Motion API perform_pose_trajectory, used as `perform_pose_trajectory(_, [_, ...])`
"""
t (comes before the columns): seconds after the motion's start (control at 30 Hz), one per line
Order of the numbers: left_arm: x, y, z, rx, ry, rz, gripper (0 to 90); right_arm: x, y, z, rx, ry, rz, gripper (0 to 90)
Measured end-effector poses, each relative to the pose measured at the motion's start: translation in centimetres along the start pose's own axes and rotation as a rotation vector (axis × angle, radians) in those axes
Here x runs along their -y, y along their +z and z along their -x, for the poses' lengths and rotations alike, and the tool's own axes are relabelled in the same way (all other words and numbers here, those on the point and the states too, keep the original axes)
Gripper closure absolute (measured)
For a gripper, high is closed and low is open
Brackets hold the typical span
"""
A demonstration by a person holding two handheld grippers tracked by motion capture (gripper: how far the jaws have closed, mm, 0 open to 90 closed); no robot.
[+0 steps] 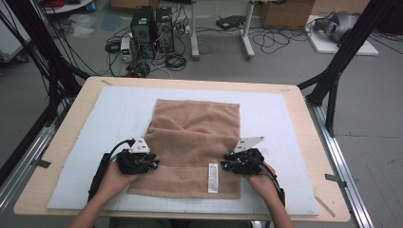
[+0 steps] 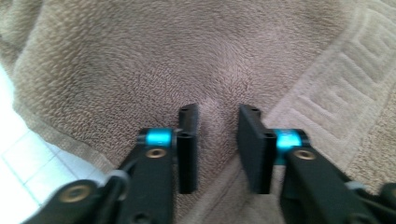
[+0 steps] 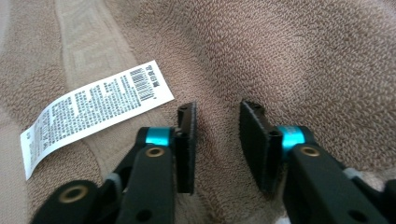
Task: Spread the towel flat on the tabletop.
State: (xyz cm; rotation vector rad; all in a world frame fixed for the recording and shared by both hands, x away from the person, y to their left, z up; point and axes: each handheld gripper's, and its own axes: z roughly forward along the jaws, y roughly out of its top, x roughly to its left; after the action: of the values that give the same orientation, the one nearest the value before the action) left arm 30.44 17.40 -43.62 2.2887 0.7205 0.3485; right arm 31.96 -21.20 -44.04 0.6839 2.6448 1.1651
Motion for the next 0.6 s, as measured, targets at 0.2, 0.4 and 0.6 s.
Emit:
perform_pose_trajectory(0.2, [-0.2, 0.0, 0.6, -0.019, 0.02, -0.008, 84.9, -0.3, -0.3, -0.4, 0.0, -0.02, -0.013, 83.3])
perform_pose_trajectory(0.4, [-0.2, -0.5, 0.7, -0.009, 0.016, 0.005, 86.0, -0.5, -1.0, -0.6, -0.001, -0.04, 0.002, 84.5])
perform_pose_trajectory(0.6, [0.0, -2.4, 1.0, 0.009, 0.003, 0.066, 86.1, -0.6, -2.1, -1.0, -0.016, -0.035, 0.035, 84.6])
